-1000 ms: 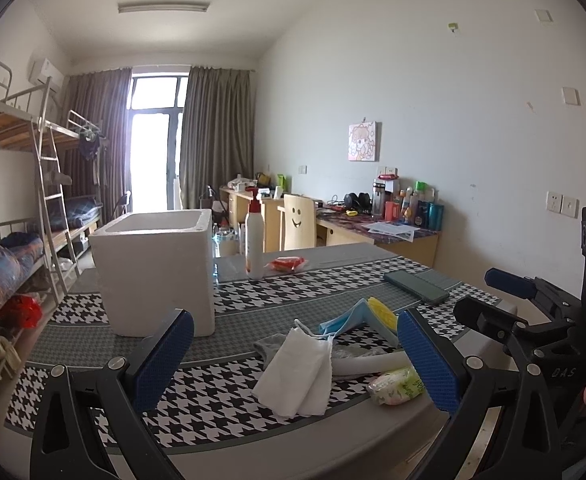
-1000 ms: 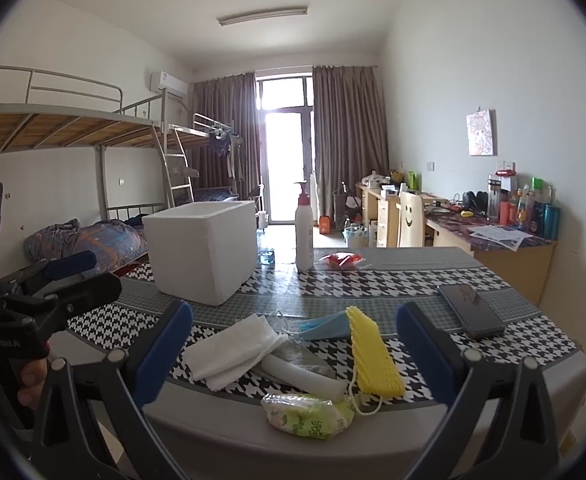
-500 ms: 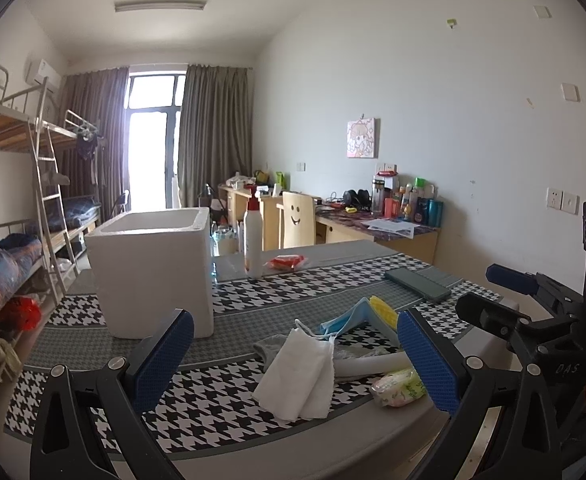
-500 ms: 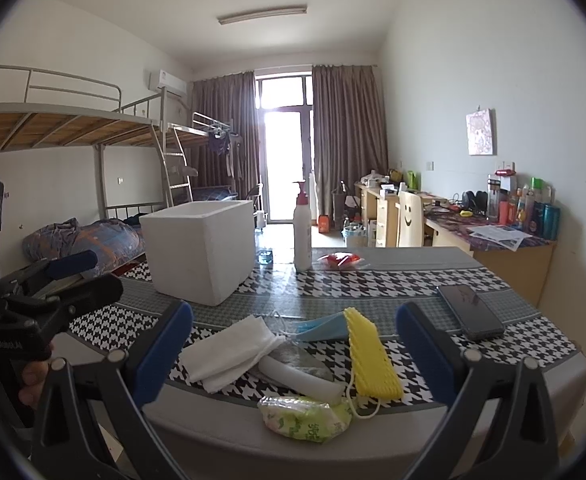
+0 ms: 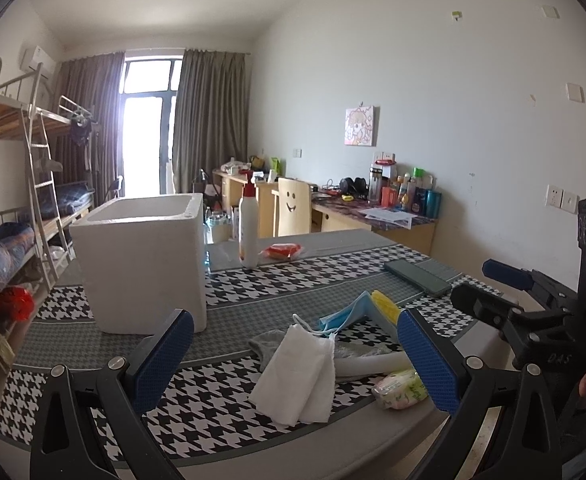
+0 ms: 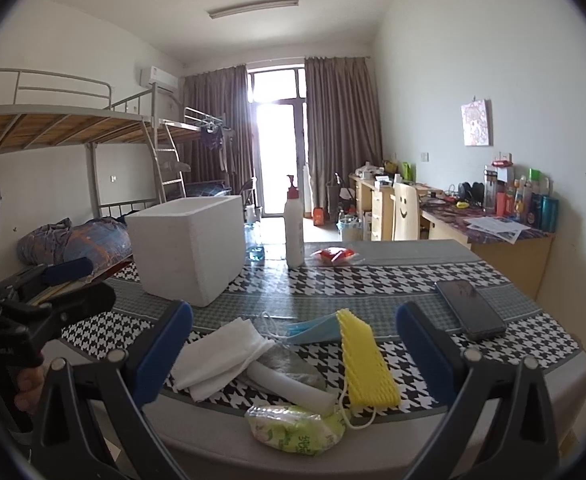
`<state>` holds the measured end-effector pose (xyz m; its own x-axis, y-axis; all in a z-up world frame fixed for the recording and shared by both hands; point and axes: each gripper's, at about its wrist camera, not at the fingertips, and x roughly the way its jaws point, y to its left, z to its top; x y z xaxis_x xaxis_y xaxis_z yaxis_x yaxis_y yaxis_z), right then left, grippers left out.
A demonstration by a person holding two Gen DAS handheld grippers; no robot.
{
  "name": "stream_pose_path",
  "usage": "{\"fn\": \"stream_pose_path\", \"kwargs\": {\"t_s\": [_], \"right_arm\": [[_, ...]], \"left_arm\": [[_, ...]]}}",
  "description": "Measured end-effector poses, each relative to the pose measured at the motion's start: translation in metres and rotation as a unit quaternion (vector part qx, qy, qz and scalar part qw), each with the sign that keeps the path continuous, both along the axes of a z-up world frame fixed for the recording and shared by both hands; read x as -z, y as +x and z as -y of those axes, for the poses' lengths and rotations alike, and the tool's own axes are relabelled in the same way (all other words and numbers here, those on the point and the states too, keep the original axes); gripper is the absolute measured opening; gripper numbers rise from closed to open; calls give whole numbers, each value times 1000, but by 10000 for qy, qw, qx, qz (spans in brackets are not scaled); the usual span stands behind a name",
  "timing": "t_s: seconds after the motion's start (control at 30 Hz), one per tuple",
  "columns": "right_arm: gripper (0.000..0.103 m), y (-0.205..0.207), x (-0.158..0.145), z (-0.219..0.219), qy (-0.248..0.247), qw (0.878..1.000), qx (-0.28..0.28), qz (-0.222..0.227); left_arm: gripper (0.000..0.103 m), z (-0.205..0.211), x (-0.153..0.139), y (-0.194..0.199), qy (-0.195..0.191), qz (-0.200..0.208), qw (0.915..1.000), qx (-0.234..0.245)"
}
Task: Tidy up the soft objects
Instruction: 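Move both tools toward the soft items on the table, then grasp the white tissue with the left tool while the right tool grasps the yellow foam sleeve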
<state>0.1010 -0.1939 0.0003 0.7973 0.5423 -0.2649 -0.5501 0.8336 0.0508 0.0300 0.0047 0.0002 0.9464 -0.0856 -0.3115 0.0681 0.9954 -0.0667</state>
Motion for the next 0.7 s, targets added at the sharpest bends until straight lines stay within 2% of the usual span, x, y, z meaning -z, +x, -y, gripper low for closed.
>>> {"fn": "stream_pose_path", "kwargs": {"t_s": [0.7], "right_arm": [[103, 42, 23, -3, -432, 9970, 335, -549]], "left_arm": [[102, 7, 31, 51, 177, -883, 9953, 345]]}}
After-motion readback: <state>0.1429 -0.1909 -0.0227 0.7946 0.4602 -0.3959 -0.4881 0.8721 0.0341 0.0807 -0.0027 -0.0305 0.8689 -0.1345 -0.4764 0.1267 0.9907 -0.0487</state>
